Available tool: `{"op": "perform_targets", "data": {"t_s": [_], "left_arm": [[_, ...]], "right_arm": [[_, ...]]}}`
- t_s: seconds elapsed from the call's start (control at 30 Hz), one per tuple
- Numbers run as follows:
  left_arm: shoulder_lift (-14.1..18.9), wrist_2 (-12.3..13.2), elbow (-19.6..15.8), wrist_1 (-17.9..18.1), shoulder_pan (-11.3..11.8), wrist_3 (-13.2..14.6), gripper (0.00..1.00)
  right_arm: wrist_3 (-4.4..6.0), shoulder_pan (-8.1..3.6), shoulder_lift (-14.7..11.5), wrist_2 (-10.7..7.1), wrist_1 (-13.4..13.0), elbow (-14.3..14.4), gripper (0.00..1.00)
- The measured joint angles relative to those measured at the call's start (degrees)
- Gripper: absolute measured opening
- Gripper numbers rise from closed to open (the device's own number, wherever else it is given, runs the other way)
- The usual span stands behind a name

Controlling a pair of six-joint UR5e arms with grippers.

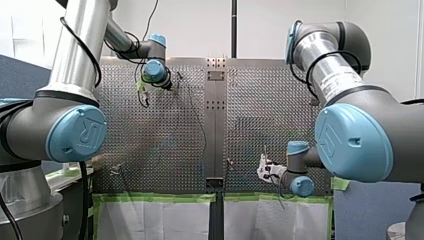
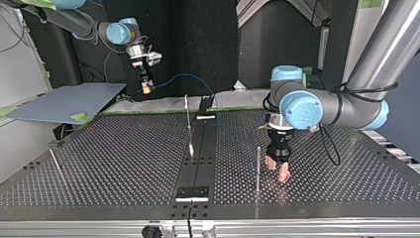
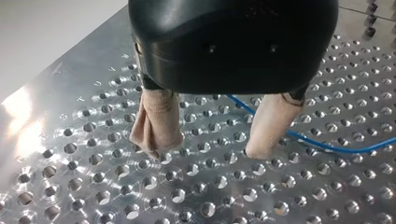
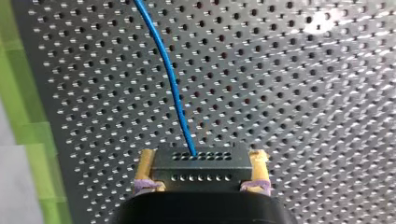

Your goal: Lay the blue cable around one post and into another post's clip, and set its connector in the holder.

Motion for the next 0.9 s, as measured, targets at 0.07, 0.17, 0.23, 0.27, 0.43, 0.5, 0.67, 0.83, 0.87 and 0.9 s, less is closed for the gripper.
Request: {"op": "perform_targets", "data": {"t_s": [0.07, 0.17, 0.23, 0.27, 0.43, 0.5, 0.67, 0.83, 0.87, 0.9], "left_arm": [[0.0, -0.05, 0.0, -0.04, -0.07, -0.05, 1.0], [0.0, -0.17, -0.05, -0.32, -0.22, -0.49, 1.0], [0.0, -0.38, -0.37, -0.65, -0.32, -0.93, 1.0], [0.0, -0.45, -0.51, -0.76, -0.35, -1.08, 1.0], [0.0, -0.6, -1.9, -0.9, -0.39, -2.49, 1.0], [0.0, -0.67, -2.32, -1.12, -0.49, -3.05, 1.0], [0.21, -1.52, -3.42, -1.56, -0.38, -4.66, 1.0], [1.99, -1.92, -5.54, -0.88, -0.05, -5.91, 1.0], [2.39, -1.92, -5.94, -0.59, -0.02, -6.07, 1.0], [2.92, -1.91, -6.49, -0.14, -0.01, -6.24, 1.0]], "right_arm": [[-0.06, -0.02, -1.03, -0.06, 0.19, 0.02, 0.0], [-0.52, 0.09, -2.48, -0.11, 0.62, 0.04, 0.0], [-1.13, 0.2, -3.48, -0.08, 0.92, 0.06, 0.0], [-1.36, 0.26, -3.9, -0.04, 0.97, 0.06, 0.0], [-2.01, 0.63, -6.28, 0.2, 0.63, 0.08, 0.0], [-2.14, 0.7, -7.17, 0.25, 0.47, 0.08, 0.0], [-2.44, 0.72, -9.7, 0.41, 0.21, 0.08, 0.0], [-3.43, 0.74, -11.12, 1.63, 0.44, 0.08, 0.0], [-3.65, 0.76, -10.96, 1.99, 0.45, 0.09, 0.0], [-3.84, 0.77, -10.71, 2.38, 0.42, 0.09, 0.0]]}}
